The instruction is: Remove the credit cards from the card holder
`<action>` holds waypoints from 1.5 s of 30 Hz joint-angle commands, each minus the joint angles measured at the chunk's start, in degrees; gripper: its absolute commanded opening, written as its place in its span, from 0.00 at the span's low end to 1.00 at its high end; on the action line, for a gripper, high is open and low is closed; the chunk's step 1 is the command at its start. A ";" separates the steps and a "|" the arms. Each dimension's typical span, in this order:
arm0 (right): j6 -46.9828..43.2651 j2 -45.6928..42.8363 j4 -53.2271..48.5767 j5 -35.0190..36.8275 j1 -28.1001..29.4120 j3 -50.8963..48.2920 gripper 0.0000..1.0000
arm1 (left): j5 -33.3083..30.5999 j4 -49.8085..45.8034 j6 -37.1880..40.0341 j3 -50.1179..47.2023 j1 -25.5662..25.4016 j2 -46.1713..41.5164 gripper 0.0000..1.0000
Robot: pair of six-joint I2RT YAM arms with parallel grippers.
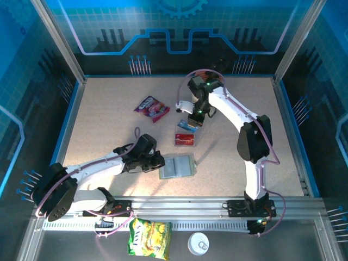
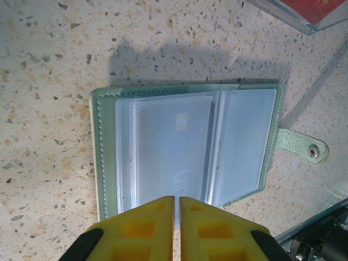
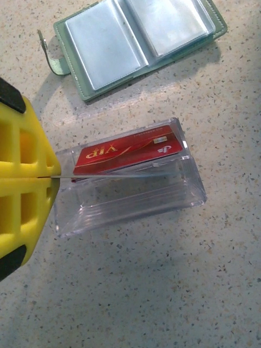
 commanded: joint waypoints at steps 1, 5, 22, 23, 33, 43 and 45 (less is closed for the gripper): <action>-2.42 2.37 -3.81 -1.57 -1.10 3.30 0.00 | -1.19 -1.85 -0.89 -0.30 -0.17 -1.30 0.10; -3.21 4.05 -4.72 -1.90 -1.21 5.11 0.00 | -1.37 -2.21 -0.71 -0.33 -0.17 -1.34 0.10; -3.89 6.84 -6.14 -2.05 -1.26 9.73 0.00 | -2.16 -3.14 -1.13 -0.84 -0.06 -2.61 0.10; -4.06 7.19 -6.26 -1.83 -1.22 9.76 0.00 | -2.22 -3.20 -1.22 -0.99 -0.10 -2.86 0.10; -6.32 11.64 -7.74 1.09 -0.11 9.04 0.00 | -3.47 -4.40 -1.93 -2.66 -0.04 -6.05 0.10; -5.37 12.73 -7.40 2.36 1.33 10.80 0.18 | -5.72 -5.74 -2.43 -4.28 0.29 -10.31 0.11; -4.26 10.07 -4.42 3.85 1.13 10.22 0.20 | -5.85 -5.65 -2.31 -4.26 0.44 -10.33 0.11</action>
